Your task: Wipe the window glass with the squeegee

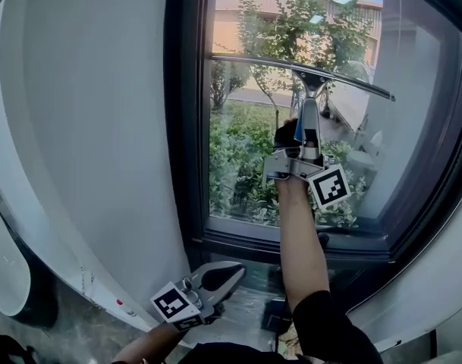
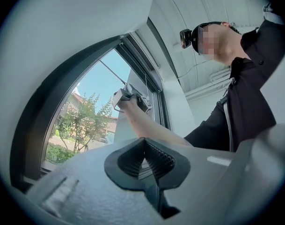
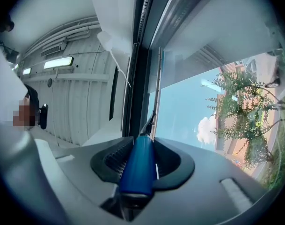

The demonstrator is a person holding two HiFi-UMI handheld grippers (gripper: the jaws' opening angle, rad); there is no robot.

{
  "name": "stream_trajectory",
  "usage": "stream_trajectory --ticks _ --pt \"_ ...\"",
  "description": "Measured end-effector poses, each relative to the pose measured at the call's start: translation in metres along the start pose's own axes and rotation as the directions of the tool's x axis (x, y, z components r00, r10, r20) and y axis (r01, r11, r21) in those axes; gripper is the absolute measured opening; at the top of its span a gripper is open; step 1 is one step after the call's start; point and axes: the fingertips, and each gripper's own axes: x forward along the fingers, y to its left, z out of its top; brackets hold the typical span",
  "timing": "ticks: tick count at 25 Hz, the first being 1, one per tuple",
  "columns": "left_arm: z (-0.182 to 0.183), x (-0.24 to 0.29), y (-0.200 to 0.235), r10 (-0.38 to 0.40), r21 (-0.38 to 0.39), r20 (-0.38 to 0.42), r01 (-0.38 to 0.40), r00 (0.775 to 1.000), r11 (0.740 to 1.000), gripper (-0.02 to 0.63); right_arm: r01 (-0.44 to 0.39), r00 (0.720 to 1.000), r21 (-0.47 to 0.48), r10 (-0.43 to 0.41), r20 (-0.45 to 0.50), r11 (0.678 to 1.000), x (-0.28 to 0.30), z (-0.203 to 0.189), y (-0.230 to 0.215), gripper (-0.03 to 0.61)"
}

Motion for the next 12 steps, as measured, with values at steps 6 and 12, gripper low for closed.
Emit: stream_trajectory --ticks 6,12 --pt "-0.007 0.002 0.001 0.0 -0.015 -0.01 0.0 1.0 1.0 -0.005 0.007 1.0 0.006 -0.007 -0.013 1.0 -0.007 -0.005 0.0 0.132" --pt "-0.011 0.0 -0.001 -0.003 -0.027 -0.018 0.003 1.0 1.0 -0.005 0.021 0.999 0.019 -0.02 -0.046 1.0 -0.019 -0.012 -0.003 0.132"
